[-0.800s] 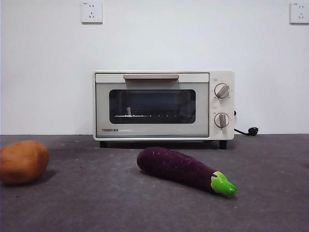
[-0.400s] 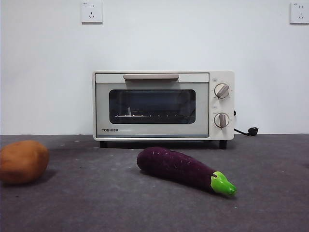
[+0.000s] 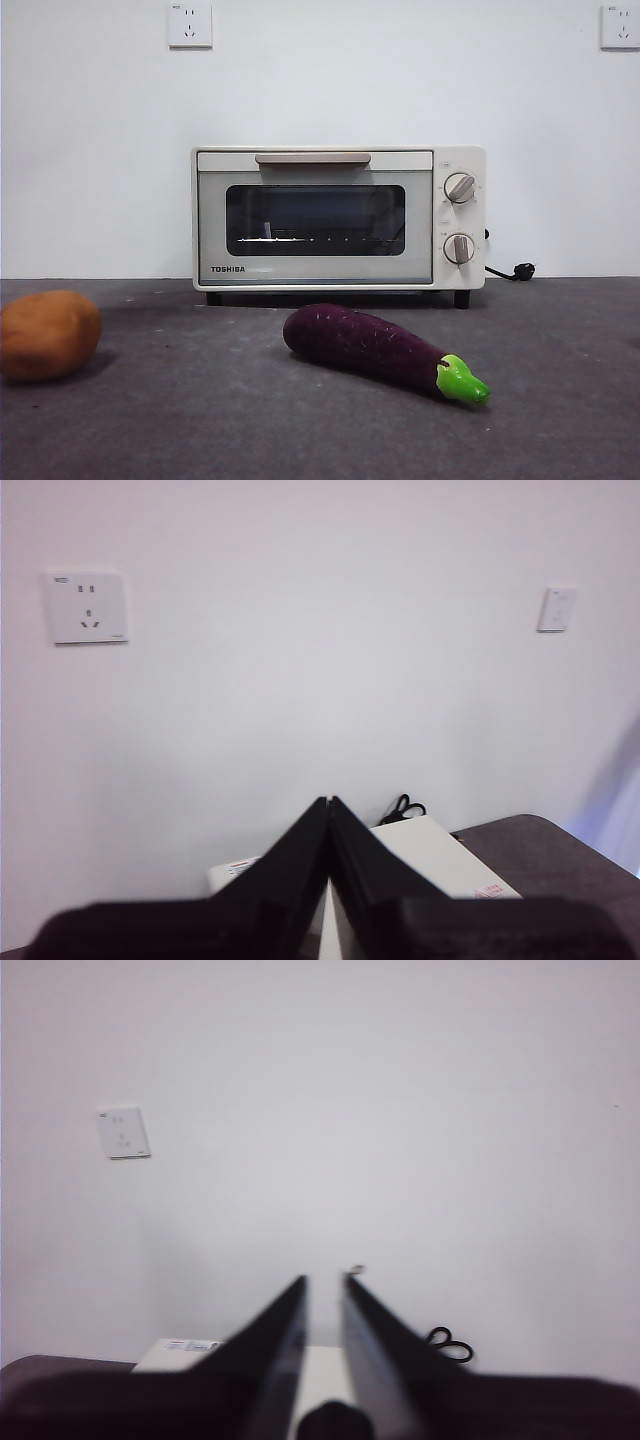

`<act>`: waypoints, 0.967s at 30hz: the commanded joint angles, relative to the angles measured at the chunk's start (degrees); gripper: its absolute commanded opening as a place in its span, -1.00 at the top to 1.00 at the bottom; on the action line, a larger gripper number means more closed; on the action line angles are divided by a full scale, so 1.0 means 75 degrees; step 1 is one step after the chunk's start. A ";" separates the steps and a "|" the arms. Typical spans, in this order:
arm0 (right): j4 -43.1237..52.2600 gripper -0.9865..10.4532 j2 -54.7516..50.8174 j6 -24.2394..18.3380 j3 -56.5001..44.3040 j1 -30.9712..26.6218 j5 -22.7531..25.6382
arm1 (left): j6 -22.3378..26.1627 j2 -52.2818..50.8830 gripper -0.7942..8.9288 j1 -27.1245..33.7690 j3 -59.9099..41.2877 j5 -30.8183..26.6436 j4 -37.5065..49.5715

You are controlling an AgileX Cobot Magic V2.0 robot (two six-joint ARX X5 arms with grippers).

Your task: Take the eggplant from the table,put the eggplant in the oven

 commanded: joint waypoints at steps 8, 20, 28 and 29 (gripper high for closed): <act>0.0015 -0.23 -0.0012 0.0119 0.0052 0.0015 -0.0184 | 0.0318 0.0201 0.85 -0.0376 0.0023 0.0026 0.0035; -0.0510 -0.23 -0.0012 0.0131 0.0052 0.0017 -0.0367 | 0.0737 0.0868 0.85 -0.0737 0.0023 0.0023 0.0073; -0.0589 -0.23 -0.0017 0.0245 0.0052 0.0026 -0.0527 | 0.0737 0.2052 0.85 -0.0836 0.0023 0.0044 0.0245; -0.0592 -0.23 -0.0017 0.0245 0.0052 0.0035 -0.0525 | 0.0740 0.2194 0.85 -0.0857 0.0023 0.0061 0.0280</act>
